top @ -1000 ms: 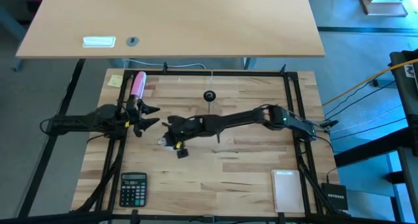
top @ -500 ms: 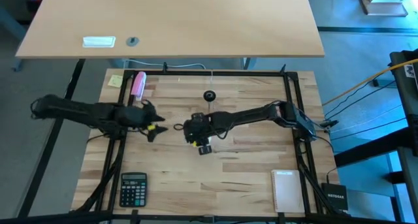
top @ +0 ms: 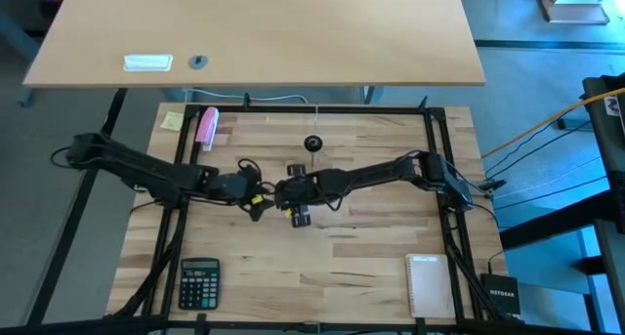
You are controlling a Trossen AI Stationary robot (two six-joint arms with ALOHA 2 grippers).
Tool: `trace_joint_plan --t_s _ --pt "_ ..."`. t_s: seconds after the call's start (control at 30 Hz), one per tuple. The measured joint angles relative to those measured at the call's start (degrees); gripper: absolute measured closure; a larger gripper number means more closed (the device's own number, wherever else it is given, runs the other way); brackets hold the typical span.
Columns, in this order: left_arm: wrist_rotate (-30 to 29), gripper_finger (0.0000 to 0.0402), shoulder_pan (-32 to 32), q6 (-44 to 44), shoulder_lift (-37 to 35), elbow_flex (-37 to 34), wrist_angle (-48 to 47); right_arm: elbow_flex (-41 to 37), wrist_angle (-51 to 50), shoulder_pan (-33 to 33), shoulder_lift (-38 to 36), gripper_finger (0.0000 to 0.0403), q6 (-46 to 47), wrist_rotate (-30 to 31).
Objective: Screw lightbulb
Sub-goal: Insert the white lightbulb into the brown lamp
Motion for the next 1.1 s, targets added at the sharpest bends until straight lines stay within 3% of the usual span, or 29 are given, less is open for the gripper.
trace_joint_plan --t_s 0.2,0.43,0.73,0.83,1.1 --pt "-2.12 0.0137 1.04 -4.57 3.81 0.02 1.32 0.0 -0.13 -0.01 0.0 0.0245 -0.07 0.03" --pt "-2.24 0.0137 1.07 -2.11 7.68 -0.02 7.48 0.0 1.06 0.02 0.0 0.0246 -0.22 -0.3" --pt "-2.5 0.0139 1.11 -0.55 7.43 -0.04 8.84 0.0 1.25 0.0 0.0 0.0248 -0.2 -0.47" --pt "-2.58 0.0159 1.11 0.14 7.43 -0.04 8.94 0.0 1.31 0.0 0.0 0.0248 -0.22 -0.47" --pt "-1.3 0.0262 1.0 2.29 7.43 -0.02 8.71 0.0 1.4 0.0 0.0 0.0248 -0.24 -0.44"
